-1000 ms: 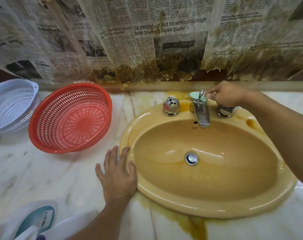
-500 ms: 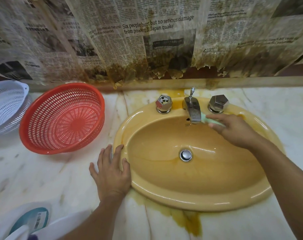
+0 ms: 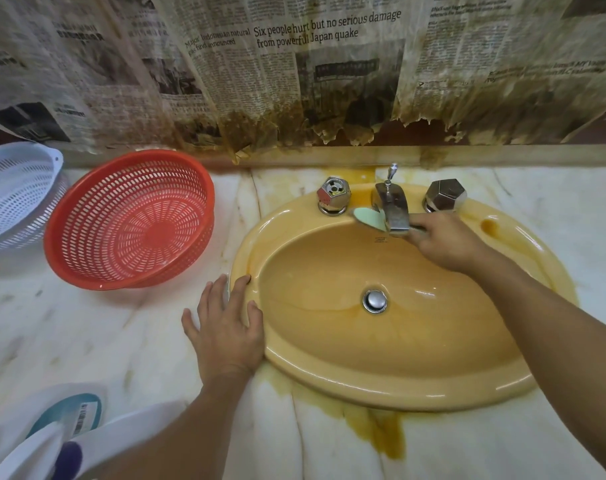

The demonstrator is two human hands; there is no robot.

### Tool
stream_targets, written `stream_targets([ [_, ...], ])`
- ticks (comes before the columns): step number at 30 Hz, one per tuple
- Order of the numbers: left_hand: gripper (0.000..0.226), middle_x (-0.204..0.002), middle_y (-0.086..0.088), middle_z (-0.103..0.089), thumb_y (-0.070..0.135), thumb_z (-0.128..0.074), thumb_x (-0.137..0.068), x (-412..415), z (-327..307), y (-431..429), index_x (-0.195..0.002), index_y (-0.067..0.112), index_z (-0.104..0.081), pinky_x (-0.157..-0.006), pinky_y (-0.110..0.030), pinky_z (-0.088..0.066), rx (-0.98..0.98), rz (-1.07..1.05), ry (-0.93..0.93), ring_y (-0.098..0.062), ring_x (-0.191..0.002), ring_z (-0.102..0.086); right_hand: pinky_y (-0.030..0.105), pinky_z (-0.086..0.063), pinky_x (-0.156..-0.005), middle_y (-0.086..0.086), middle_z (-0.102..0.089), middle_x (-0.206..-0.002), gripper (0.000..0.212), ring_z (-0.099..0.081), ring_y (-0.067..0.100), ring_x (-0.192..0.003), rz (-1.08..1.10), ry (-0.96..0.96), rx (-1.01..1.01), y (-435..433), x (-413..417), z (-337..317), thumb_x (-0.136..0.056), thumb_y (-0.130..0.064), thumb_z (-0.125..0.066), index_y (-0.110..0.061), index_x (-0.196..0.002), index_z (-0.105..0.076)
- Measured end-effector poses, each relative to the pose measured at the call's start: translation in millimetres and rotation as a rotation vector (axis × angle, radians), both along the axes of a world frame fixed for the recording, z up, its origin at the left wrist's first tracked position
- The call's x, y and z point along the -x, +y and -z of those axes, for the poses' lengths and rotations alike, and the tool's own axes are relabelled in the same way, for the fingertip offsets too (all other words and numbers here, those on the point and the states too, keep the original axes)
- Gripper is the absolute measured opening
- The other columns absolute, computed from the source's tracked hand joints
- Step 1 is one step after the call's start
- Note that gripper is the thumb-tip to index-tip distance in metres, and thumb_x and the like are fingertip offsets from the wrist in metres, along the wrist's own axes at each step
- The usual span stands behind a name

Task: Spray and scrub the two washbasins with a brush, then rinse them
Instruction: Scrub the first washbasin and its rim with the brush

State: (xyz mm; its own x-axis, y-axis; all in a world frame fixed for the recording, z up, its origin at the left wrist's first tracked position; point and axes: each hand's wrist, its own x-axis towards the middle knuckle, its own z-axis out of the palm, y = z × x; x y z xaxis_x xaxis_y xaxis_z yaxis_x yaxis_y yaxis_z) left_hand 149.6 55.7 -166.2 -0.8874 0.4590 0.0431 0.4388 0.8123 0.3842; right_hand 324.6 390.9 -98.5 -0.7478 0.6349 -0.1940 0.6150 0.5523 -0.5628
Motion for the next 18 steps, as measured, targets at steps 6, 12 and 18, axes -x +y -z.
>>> stream_targets([
  [6,0.056,-0.160,0.008,-0.037,0.049,-0.030,-0.093,1,0,-1,-0.146,0.045,-0.048,-0.123,-0.056,-0.005,-0.003,0.004,0.010,-0.012,-0.151,-0.024,0.030,-0.039,-0.093,-0.001,-0.064,-0.136,0.033,-0.056,0.022,-0.117,0.103,-0.019,0.016,16,-28,-3,-0.099,-0.036,-0.062,-0.044,-0.132,-0.064],
  [12,0.057,-0.160,0.008,-0.037,0.049,-0.028,-0.093,1,-2,0,-0.146,0.045,-0.048,-0.123,-0.056,-0.005,0.003,0.006,0.008,-0.012,-0.151,-0.023,0.041,-0.050,-0.087,0.005,-0.070,-0.121,0.034,-0.059,0.035,-0.116,0.052,-0.081,-0.105,-2,-3,-3,-0.100,-0.042,-0.056,-0.046,-0.134,-0.061],
  [18,0.056,-0.158,0.008,-0.039,0.049,-0.030,-0.093,2,-1,0,-0.145,0.045,-0.049,-0.123,-0.055,-0.005,-0.001,0.004,0.011,-0.012,-0.151,-0.024,0.041,-0.050,-0.088,0.006,-0.069,-0.129,0.034,-0.062,0.032,-0.095,0.141,-0.047,-0.079,8,-40,-8,-0.099,-0.042,-0.060,-0.051,-0.131,-0.061],
])
